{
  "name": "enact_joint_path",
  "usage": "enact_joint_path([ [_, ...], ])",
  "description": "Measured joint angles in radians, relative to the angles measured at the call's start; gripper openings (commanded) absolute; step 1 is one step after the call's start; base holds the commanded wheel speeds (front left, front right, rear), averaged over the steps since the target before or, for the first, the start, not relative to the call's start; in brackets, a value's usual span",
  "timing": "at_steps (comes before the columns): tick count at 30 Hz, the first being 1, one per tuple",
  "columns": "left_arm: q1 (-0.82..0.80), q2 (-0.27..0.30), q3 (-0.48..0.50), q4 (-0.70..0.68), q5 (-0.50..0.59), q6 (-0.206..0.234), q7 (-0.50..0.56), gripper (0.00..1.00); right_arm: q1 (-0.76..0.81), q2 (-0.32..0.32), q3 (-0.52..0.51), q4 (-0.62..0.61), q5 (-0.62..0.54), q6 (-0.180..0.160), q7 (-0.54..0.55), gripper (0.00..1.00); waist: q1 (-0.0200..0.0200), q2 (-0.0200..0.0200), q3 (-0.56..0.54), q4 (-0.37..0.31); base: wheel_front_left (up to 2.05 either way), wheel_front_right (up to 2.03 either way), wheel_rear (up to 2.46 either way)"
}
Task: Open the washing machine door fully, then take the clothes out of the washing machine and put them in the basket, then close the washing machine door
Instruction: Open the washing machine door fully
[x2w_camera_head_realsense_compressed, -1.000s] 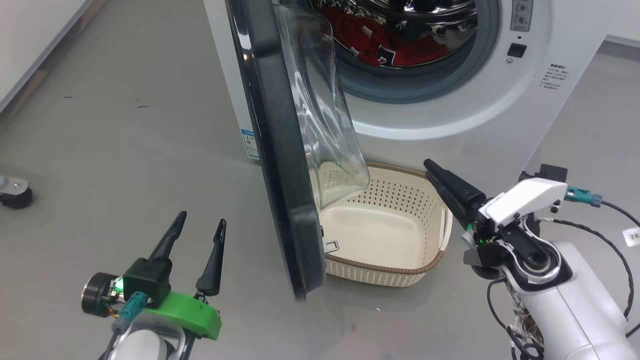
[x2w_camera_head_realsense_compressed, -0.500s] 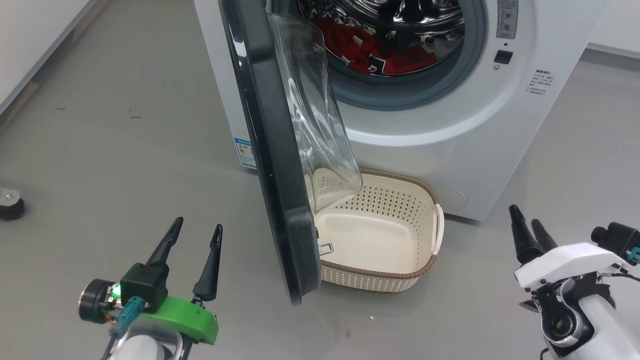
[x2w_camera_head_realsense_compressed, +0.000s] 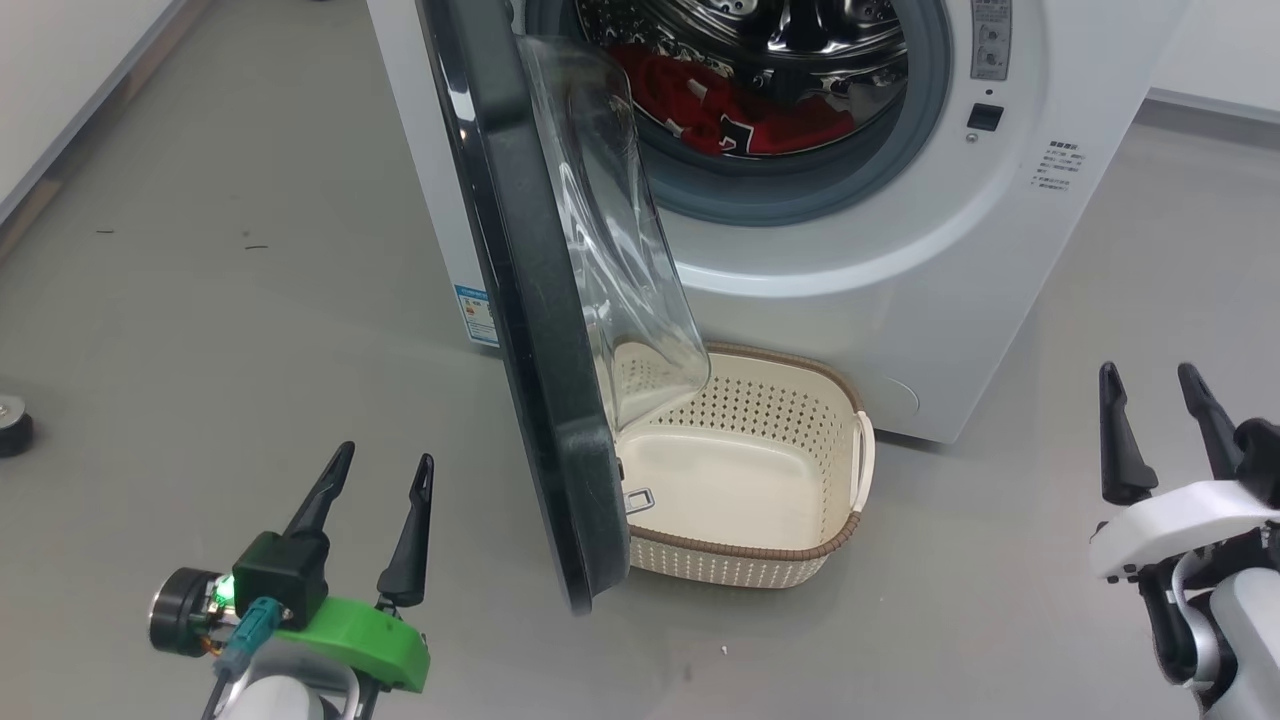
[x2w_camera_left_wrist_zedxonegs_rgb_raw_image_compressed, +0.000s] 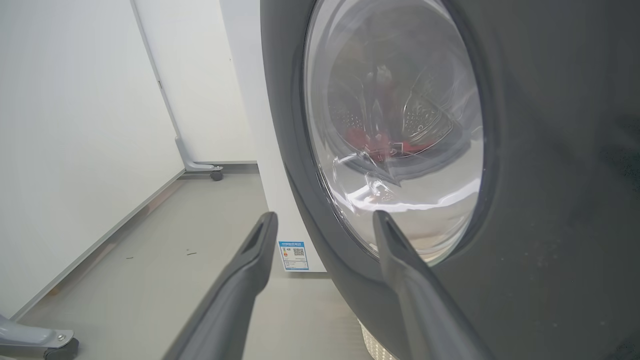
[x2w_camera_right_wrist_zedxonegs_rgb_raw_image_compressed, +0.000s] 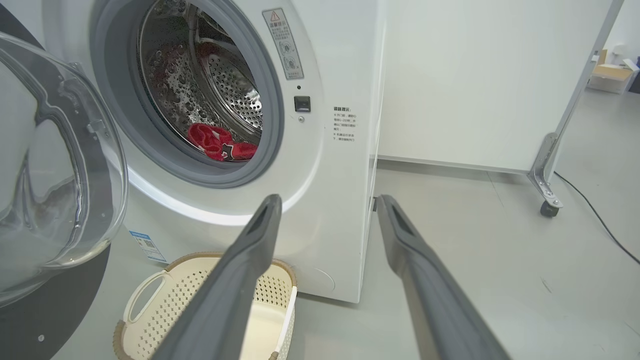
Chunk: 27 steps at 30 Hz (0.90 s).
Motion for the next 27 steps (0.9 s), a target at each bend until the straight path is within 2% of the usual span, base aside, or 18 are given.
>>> enact_joint_path([
  [3, 0.001, 0.000, 0.002, 0.000, 0.000, 0.001, 0.000, 1.00, 0.010, 0.017, -0.064, -0.072, -0.069, 0.000, 0.003, 1.00, 0.0000, 0.0000, -0.004, -0.006, 0.00, 0.00, 0.00],
  [7, 0.001, 0.000, 0.004, 0.001, 0.000, 0.001, 0.000, 1.00, 0.072, 0.066, -0.095, -0.100, -0.117, 0.000, 0.003, 1.00, 0.0000, 0.0000, -0.005, -0.012, 0.00, 0.00, 0.00],
  [19, 0.002, 0.000, 0.015, 0.007, 0.000, 0.002, 0.000, 1.00, 0.204, 0.198, -0.168, -0.159, -0.222, 0.000, 0.003, 1.00, 0.0000, 0.0000, -0.010, -0.026, 0.00, 0.00, 0.00],
  [27, 0.003, 0.000, 0.013, 0.013, 0.000, 0.002, 0.000, 1.00, 0.259, 0.260, -0.170, -0.185, -0.276, 0.000, 0.003, 1.00, 0.0000, 0.0000, -0.011, -0.028, 0.00, 0.00, 0.00],
])
